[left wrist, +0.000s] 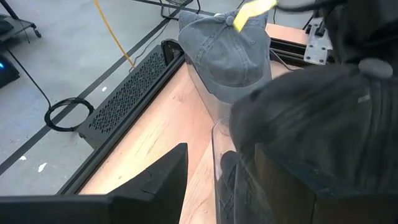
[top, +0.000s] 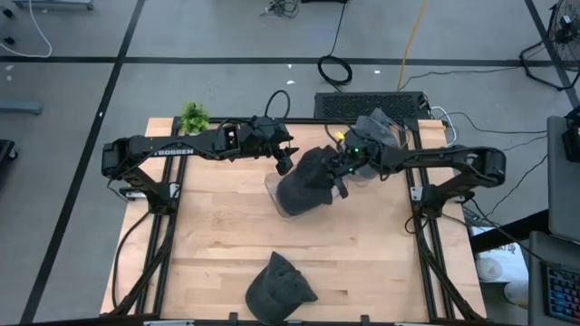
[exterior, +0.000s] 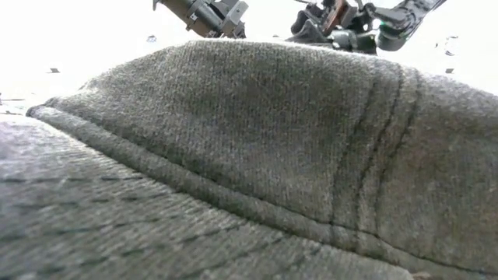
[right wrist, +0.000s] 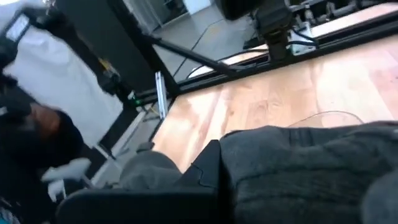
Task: Pick & Place hat
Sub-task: Stack the top black cap on top of the black cap in the left transparent bin
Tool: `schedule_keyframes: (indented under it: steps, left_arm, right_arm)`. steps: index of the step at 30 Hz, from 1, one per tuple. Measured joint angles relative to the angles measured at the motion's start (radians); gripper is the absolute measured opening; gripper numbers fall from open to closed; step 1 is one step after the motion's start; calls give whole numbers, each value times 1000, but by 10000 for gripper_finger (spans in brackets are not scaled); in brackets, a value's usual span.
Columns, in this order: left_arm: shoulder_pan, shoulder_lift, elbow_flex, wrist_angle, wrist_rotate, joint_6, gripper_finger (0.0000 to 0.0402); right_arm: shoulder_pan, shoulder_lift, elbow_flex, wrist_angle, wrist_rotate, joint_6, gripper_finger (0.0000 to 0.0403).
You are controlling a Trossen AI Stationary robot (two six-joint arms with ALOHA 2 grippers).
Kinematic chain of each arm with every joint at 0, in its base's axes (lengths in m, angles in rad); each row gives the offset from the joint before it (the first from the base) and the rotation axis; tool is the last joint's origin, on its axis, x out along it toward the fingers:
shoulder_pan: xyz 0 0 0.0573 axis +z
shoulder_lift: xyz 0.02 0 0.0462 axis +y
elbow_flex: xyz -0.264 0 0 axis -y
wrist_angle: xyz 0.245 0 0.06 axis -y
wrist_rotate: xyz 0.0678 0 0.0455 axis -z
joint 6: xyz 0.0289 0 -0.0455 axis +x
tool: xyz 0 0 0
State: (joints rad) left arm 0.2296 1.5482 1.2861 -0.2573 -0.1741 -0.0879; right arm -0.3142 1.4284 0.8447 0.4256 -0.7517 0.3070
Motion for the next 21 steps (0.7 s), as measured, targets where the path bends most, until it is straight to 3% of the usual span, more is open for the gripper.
schedule_keyframes:
  steps: [12,21]
  left_arm:
    - [0,0,0,1,0,0,198]
    - [0,0,0,0,0,0,198]
  right_arm:
    - [13,186,12,18,-34,-218,0]
    - [6,218,11,-13,73,-243,0]
